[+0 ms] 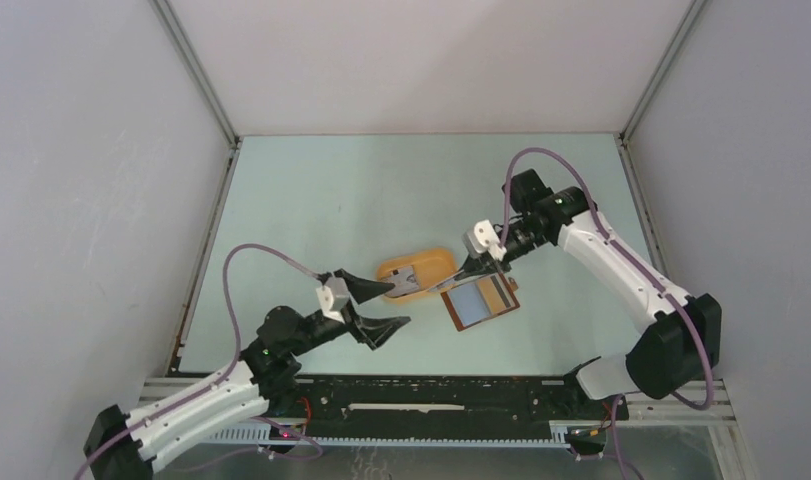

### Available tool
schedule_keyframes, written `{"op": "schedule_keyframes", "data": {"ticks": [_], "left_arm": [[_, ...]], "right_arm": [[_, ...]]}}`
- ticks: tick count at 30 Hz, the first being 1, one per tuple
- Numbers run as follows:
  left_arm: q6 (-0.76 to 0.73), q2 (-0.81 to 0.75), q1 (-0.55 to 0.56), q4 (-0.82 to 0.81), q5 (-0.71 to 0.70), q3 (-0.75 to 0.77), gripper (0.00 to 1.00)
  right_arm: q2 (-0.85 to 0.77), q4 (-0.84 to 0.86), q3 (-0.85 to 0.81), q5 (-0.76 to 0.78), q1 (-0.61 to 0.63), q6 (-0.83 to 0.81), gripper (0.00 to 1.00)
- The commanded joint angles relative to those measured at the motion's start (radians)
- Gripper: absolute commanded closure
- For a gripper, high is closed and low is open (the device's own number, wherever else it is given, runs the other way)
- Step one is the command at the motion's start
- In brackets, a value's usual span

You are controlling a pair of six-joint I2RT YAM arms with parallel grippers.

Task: Put the credit cards into the card holder
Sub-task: Pick up the credit card from the storage box.

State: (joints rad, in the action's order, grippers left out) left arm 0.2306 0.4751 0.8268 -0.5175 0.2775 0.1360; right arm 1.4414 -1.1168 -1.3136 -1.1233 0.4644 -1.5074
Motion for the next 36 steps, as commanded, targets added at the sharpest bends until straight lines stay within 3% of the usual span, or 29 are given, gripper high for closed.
{"op": "schedule_keyframes", "data": {"ticks": [1,5,12,18,24,27,31,36], "left_arm": [[-0.333,0.067,0.138,-0.042,-0.082,0.037,0.20],[-0.459,0.145,0.229,-0.043,-0.140,0.078,0.22],[-0.518,0.306,0.299,-0.049,-0.168,0.171,0.27],[-0.514,0.367,0.310,-0.082,-0.122,0.208,0.29],[-0.449,0.400,0.310,-0.142,-0.035,0.213,0.32],[-0.417,0.425,0.310,-0.172,-0.017,0.212,0.37],[-0.365,0.472,0.308,-0.242,-0.102,0.200,0.46],[-0.274,0.530,0.305,-0.452,-0.149,0.149,0.53]], "right_arm": [[-0.136,-0.088,0.082,0.026,-0.003,-0.323,1.00],[-0.239,-0.066,0.153,0.045,-0.003,-0.395,1.00],[-0.298,-0.182,0.207,0.031,-0.010,-0.602,1.00],[-0.317,-0.177,0.241,0.042,-0.014,-0.604,1.00],[-0.314,-0.110,0.248,0.031,-0.015,-0.378,1.00],[-0.314,-0.004,0.253,0.016,-0.015,-0.145,1.00],[-0.308,0.071,0.253,-0.016,-0.015,0.085,1.00],[-0.289,0.230,0.252,-0.052,-0.023,0.428,1.00]]}}
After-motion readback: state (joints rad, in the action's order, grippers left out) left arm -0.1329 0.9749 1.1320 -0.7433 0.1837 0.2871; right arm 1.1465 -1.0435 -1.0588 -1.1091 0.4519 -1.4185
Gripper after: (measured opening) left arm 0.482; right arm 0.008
